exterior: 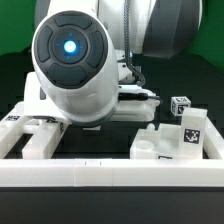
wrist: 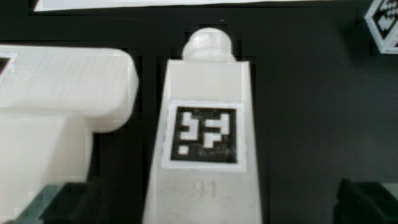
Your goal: Assemble chair
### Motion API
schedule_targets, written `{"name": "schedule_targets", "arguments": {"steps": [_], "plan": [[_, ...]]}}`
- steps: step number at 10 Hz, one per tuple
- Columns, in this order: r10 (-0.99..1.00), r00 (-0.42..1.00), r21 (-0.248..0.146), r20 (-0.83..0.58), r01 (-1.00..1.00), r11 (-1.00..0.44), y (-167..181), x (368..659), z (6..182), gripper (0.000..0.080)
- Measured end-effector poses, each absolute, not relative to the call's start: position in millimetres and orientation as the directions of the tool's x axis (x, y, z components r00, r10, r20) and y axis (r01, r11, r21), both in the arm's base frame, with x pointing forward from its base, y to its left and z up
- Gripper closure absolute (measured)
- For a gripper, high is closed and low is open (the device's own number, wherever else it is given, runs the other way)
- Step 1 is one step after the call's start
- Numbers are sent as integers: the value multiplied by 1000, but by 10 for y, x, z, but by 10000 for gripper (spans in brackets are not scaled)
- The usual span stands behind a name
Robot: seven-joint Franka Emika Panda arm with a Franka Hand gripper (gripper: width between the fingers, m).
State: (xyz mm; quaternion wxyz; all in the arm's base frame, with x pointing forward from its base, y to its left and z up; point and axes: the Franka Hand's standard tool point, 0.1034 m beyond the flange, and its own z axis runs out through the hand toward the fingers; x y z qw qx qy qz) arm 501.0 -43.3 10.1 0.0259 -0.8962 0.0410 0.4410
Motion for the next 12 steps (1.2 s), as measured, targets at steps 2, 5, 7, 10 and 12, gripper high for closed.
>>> {"name": "schedule_targets", "arguments": {"steps": [2,5,7,10,12], "plan": [[-51,607,-9,-793,-97,-995,-436,5003,84,259],[-52,606,-9,-794,-97,-995,-440,5001,80,443],[-52,606,-9,-794,-97,-995,-441,5002,81,511],[-55,610,-11,-791,-103,-995,-451,5042,190,511],[-69,614,-5,-786,-117,-993,-384,5116,514,511]]}}
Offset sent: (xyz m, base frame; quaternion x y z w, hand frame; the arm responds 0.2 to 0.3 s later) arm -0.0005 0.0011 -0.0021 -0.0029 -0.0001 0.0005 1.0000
